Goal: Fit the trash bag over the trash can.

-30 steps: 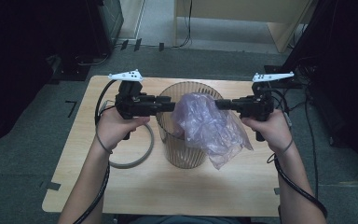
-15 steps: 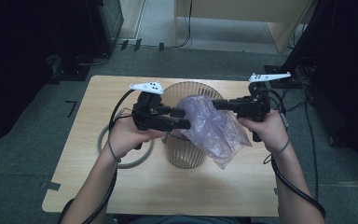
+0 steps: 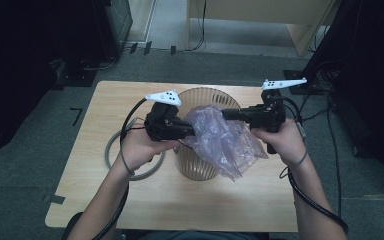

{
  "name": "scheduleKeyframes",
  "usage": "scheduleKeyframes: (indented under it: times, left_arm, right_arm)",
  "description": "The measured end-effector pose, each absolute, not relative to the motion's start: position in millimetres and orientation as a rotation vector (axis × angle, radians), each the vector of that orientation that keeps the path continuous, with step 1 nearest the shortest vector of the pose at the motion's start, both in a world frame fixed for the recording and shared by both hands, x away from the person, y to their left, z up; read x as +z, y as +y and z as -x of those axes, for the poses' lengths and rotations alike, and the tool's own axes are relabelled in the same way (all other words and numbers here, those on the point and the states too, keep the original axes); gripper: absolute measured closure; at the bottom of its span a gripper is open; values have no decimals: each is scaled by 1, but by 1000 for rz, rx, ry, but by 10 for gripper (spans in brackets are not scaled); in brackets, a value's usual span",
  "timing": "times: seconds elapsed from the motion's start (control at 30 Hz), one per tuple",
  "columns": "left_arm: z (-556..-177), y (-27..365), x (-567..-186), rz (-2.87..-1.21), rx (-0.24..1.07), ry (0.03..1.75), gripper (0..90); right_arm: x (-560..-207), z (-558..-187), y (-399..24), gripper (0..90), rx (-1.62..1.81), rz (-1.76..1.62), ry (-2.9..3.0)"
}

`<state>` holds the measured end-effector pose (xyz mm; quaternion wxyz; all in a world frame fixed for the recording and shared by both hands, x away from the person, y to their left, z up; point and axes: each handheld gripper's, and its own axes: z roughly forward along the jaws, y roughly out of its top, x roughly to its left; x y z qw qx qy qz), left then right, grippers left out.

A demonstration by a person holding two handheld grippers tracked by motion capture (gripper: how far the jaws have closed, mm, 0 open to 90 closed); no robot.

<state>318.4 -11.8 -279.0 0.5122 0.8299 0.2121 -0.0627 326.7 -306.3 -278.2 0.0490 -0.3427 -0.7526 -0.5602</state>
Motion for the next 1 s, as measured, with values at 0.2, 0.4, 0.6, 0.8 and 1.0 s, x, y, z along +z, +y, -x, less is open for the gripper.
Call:
scheduleKeyframes:
  times: [0.2, 0.4, 0.6, 0.8, 1.0]
  left_arm:
    - [-327, 6, -275, -1927, -171, 561, 900]
    - [-336, 29, -272, -1866, -168, 612, 900]
    - [-343, 44, -272, -1825, -165, 649, 900]
    - [-355, 61, -279, -1784, -174, 709, 900]
    - [-362, 73, -284, -1755, -165, 751, 900]
  right_arm:
    - [-278, -329, -316, 896, -1712, 1074, -2276]
    - [-281, -332, -324, 898, -1705, 1101, -2269]
    - [-283, -334, -328, 900, -1682, 1112, -2292]
    - [-283, -335, -336, 900, -1673, 1137, -2306]
    - [-286, -337, -348, 900, -1659, 1172, -2306]
